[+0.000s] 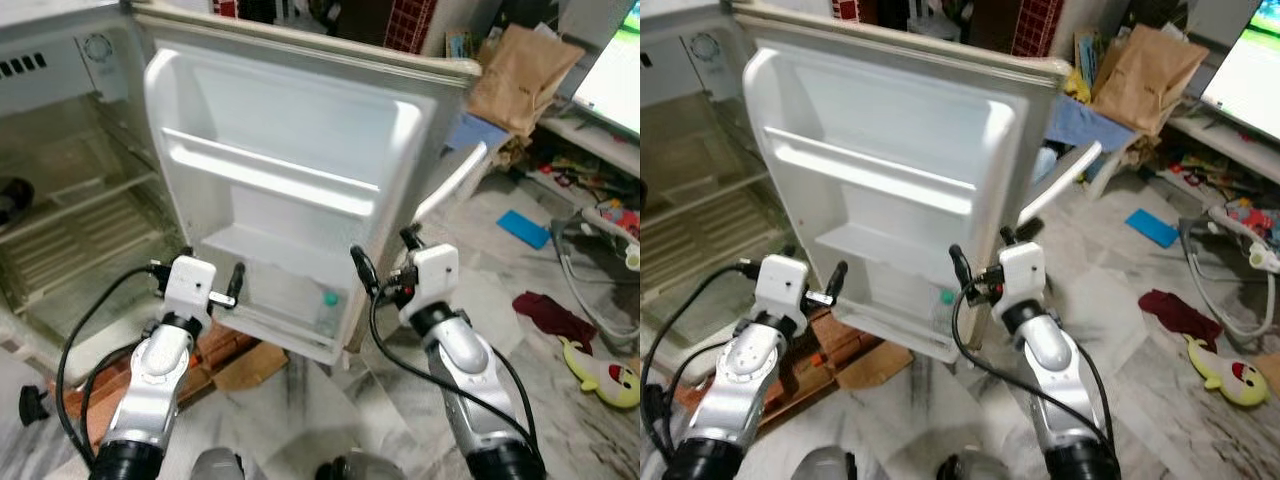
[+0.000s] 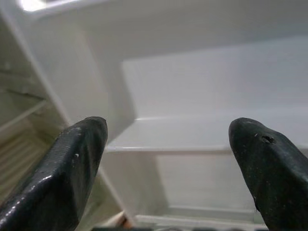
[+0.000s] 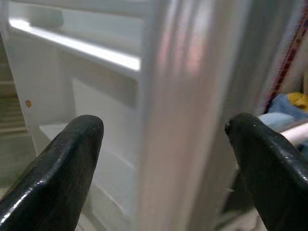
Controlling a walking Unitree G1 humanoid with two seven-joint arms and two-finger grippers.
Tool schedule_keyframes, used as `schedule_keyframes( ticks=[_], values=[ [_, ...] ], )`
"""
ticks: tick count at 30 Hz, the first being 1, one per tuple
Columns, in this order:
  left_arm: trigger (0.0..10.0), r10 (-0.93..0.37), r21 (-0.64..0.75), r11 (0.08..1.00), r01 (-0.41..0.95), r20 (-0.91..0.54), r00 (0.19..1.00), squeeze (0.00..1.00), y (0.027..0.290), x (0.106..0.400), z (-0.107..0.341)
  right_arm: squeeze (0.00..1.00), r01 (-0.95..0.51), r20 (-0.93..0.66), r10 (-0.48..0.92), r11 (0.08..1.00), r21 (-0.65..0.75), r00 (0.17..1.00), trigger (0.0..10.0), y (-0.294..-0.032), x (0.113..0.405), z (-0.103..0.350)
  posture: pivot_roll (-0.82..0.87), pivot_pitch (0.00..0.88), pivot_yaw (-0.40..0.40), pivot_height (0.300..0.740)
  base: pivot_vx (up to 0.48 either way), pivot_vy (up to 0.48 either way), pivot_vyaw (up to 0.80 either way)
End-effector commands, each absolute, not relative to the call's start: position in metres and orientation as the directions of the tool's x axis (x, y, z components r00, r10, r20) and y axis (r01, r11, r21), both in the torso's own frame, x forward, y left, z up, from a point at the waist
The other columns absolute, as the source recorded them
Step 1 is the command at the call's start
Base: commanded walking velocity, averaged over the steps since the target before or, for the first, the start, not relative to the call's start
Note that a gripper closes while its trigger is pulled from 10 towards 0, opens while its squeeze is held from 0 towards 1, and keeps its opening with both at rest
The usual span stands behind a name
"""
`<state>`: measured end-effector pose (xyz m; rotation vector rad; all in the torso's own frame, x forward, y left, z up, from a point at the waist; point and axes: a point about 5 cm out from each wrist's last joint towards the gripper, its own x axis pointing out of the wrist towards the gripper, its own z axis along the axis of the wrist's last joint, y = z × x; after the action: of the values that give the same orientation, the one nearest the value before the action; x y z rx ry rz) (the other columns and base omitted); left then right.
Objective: Restocking fridge
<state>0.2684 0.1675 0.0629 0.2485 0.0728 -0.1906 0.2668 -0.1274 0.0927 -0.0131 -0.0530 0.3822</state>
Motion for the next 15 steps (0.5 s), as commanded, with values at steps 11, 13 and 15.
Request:
schedule_keyframes(
  ticks=[11,13,15],
  values=[
    [10.0,-0.172,0.283,0.941,0.186,-0.072,0.982,0.0,0.1725,0.2745,0.0725,0.0,-0.426,0.08,0.425,0.905,-0.004,0.902,10.0,-0.1207,0.2678,0.1001,0.01,0.0,-0.052,0.74,0.0,-0.374,0.0],
    [10.0,-0.167,0.298,0.937,0.181,-0.07,0.983,0.0,0.1746,0.2747,0.0742,0.0,-0.432,0.083,0.432,0.902,-0.008,0.898,10.0,-0.1219,0.2692,0.1016,0.01,0.0,-0.05,0.74,0.0,-0.371,0.0],
    [10.0,-0.162,0.307,0.935,0.175,-0.068,0.984,0.0,0.1764,0.2742,0.0756,0.0,-0.434,0.087,0.433,0.901,-0.007,0.897,10.0,-0.124,0.2706,0.1036,0.01,0.0,-0.051,0.74,0.0,-0.354,0.0]
  ],
)
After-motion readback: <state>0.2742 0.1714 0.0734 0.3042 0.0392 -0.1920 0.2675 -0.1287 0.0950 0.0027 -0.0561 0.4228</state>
